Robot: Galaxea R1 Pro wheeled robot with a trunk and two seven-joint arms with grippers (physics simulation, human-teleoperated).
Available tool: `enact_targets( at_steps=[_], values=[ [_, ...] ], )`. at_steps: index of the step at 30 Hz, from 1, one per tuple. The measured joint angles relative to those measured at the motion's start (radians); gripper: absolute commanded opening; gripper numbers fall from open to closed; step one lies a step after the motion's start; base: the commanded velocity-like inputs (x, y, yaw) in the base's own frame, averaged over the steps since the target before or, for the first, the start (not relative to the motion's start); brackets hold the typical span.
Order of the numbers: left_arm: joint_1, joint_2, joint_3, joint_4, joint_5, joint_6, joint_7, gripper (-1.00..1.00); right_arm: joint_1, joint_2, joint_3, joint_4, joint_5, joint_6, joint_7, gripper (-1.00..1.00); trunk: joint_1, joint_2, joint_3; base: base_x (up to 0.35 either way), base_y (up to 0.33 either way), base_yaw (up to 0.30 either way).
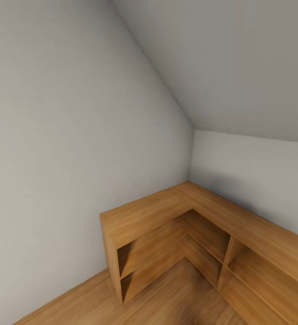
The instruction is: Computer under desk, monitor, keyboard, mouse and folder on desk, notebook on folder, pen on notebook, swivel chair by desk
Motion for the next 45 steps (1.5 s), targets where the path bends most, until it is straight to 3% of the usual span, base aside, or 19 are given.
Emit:
enact_targets(
  at_steps=[14,26,45],
  values=[
    [0.0,0.0,-0.001,0.0,0.0,-0.001,0.0,1.0,0.0,0.003,0.001,0.001,0.001,0.008,0.001,1.0,0.0,0.0,0.005,0.0,0.0,-0.281],
    [0.0,0.0,-0.002,0.0,0.0,-0.001,0.0,1.0,0.0,0.007,0.002,-0.002,0.002,0.116,0.0,1.0,0.0,0.0,-0.003,0.0,0.0,-0.248],
    [0.0,0.0,-0.001,0.0,0.0,0.0,0.0,1.0,0.0,0.008,0.0,-0.004,-0.003,0.127,-0.002,1.0,0.0,0.0,-0.023,0.0,0.0,-0.11]
  ],
)
